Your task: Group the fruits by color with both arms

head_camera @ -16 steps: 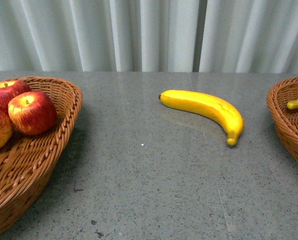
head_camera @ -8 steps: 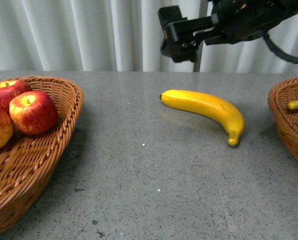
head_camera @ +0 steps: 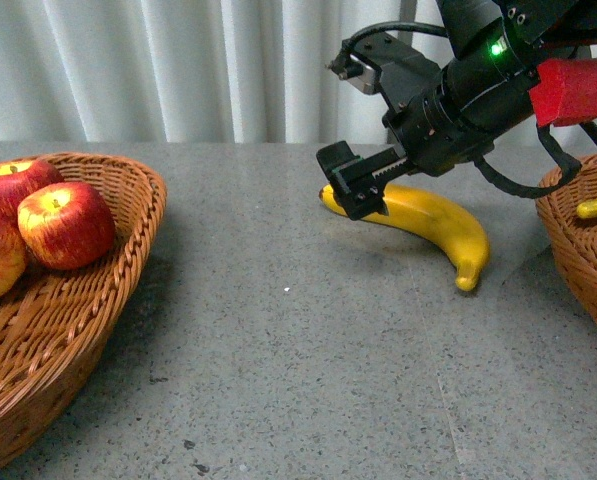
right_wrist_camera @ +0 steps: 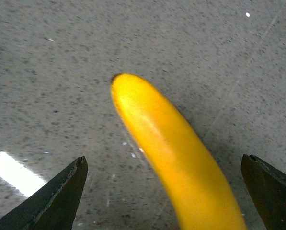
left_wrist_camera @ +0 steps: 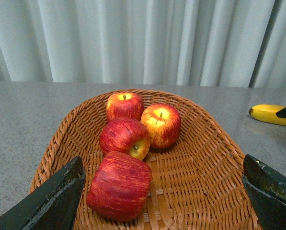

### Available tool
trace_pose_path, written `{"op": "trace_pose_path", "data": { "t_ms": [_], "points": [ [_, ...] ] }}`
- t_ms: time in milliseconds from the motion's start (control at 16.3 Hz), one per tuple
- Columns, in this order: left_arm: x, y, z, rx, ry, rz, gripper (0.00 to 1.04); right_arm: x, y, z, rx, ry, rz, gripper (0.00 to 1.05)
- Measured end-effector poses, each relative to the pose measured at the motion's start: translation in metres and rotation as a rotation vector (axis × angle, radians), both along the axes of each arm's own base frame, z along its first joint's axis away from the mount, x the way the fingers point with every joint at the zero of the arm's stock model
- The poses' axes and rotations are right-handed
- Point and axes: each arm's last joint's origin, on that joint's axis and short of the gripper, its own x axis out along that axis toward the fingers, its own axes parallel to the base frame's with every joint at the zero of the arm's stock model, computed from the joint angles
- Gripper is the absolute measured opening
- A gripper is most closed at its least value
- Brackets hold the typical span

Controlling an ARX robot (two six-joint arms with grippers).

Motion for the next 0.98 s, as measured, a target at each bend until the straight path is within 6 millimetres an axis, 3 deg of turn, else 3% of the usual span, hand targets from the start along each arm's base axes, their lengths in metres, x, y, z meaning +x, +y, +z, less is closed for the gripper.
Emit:
{"op": "trace_pose_path", "data": {
  "t_ms": [246,430,492,799,984],
  "points": [
    [0.000,0.000,0.000,0.000,0.000,0.000,0.98,0.015,-0.015,-0.014,-0.062,0.021,-0.067,0.98],
    [0.000,0.000,0.000,0.000,0.000,0.000,0.98,0.013,-0.019,-0.023,-0.131,0.088,-0.070,0.98],
    [0.000,0.000,0.000,0.000,0.000,0.000,0.98,0.013,-0.019,-0.023,-0.144,0.090,-0.067,0.92],
    [0.000,0.000,0.000,0.000,0.000,0.000,0.98,0.013,-0.013,-0.020,-0.083,0.093,-0.041,0.41],
    [0.000,0.000,0.000,0.000,0.000,0.000,0.98,0.018,-0.012,-0.007,0.035,0.056,-0.044,0.37]
  ]
}}
